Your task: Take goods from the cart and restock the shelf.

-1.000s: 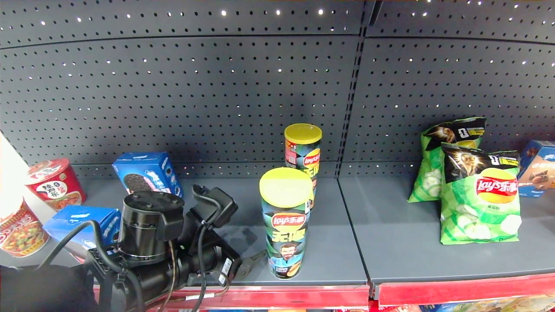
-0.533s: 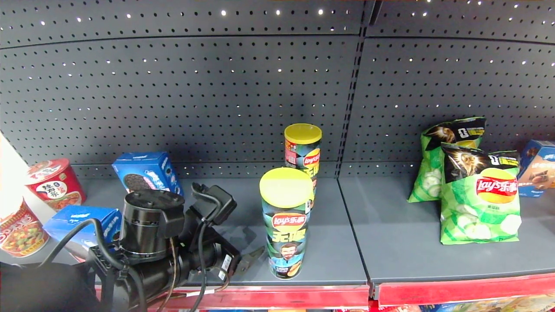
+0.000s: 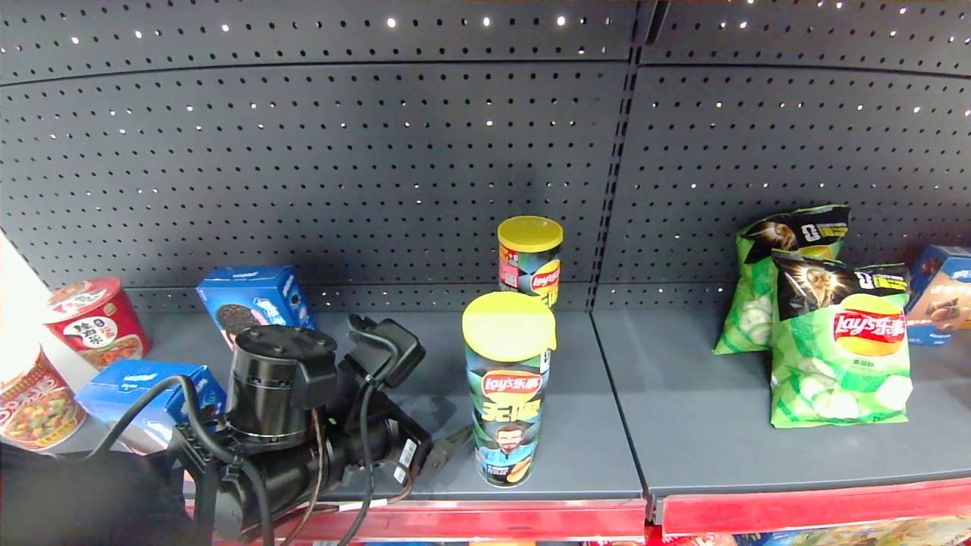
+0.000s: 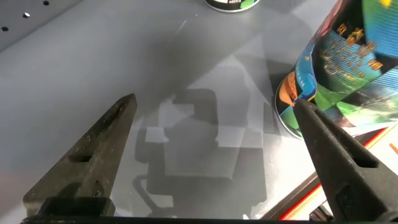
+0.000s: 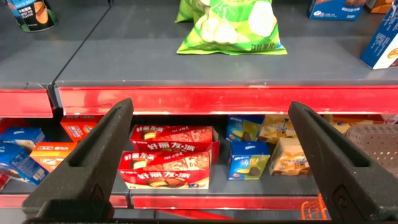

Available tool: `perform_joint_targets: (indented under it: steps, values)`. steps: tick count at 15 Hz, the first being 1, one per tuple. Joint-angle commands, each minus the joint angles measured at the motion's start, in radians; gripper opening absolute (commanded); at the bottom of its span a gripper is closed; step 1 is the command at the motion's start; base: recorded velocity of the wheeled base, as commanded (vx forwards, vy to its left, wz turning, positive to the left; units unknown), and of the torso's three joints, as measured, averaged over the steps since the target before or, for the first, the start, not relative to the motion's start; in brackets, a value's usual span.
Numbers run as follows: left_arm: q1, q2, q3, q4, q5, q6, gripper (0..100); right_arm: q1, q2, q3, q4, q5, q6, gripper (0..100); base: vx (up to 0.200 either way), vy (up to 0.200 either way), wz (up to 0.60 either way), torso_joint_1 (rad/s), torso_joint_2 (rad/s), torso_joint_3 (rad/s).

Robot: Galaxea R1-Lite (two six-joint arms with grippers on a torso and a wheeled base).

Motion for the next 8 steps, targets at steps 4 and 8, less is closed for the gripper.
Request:
perform_joint_targets:
  steps: [4, 8]
  values:
    - [-0.018, 0.023, -0.010, -0.001, 0.004, 0.000, 100, 0.000, 0.001, 0.000, -0.001, 0.000, 0.000, 100, 0.000, 0.000, 0.00, 0.000, 0.00, 0.000]
    - [-0.040, 0.037, -0.035, 0.000, 0.015, -0.001, 100, 0.000, 0.001, 0.000, -0.001, 0.000, 0.000, 100, 0.000, 0.000, 0.00, 0.000, 0.00, 0.000]
